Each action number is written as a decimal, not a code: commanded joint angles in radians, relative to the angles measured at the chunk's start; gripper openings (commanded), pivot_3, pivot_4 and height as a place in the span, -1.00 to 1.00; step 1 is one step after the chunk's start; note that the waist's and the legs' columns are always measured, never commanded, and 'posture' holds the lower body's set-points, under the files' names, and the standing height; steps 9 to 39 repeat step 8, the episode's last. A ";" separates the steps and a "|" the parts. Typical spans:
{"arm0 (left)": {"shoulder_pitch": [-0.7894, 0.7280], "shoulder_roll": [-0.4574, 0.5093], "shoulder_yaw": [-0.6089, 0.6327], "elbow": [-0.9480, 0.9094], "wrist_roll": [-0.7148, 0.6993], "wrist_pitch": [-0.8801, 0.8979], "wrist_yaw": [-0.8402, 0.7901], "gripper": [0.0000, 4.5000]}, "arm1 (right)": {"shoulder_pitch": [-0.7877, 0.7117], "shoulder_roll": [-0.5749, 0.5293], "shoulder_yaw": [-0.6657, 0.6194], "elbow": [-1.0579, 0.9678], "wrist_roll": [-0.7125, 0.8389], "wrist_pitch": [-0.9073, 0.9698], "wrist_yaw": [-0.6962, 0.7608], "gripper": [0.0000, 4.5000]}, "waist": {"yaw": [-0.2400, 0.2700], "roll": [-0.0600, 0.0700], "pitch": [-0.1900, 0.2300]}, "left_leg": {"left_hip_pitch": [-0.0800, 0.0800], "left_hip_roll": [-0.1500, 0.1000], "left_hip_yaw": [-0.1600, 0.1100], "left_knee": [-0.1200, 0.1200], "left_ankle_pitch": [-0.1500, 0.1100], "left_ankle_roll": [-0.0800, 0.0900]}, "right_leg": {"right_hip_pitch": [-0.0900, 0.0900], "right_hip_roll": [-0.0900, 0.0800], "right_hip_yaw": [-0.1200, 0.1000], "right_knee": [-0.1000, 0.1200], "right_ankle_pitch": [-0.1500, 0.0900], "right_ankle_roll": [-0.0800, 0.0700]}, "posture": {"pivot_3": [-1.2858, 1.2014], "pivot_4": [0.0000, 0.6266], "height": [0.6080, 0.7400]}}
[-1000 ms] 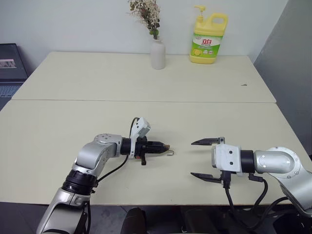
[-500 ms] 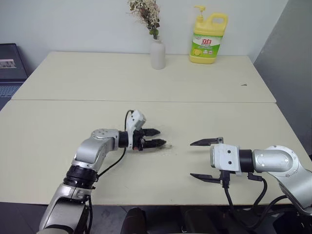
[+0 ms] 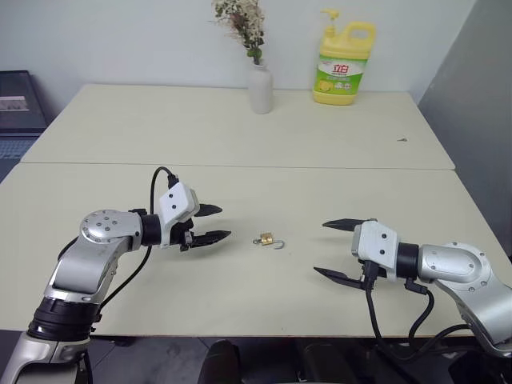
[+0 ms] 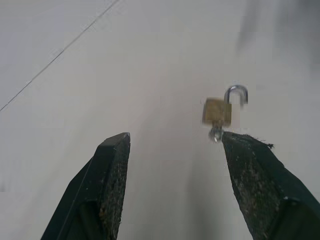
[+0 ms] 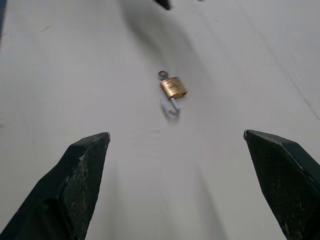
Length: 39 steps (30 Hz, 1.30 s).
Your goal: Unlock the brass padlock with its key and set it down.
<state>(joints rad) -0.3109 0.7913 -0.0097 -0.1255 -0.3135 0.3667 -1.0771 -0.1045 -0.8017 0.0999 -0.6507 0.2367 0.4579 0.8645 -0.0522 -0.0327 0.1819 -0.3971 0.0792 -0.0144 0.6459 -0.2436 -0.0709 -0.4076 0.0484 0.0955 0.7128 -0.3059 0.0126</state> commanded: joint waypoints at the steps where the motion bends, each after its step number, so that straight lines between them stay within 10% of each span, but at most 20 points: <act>1: 0.101 0.029 0.090 -0.125 -0.031 -0.001 0.028 0.35 | 0.014 0.059 -0.050 0.001 0.080 0.042 -0.037 1.00 | 0.004 -0.001 -0.001 | 0.000 0.000 0.000 0.000 0.000 0.000 | 0.000 0.000 0.000 -0.001 0.000 0.000 | 0.03 -0.52 1.00; 39: 0.151 0.022 0.143 -0.181 -0.067 0.001 0.044 0.35 | -0.013 0.058 -0.029 0.058 0.069 0.017 -0.013 1.00 | 0.001 -0.001 0.000 | 0.000 0.000 0.000 0.000 0.000 0.000 | 0.000 0.000 0.000 -0.001 0.000 0.000 | 0.03 -0.52 1.00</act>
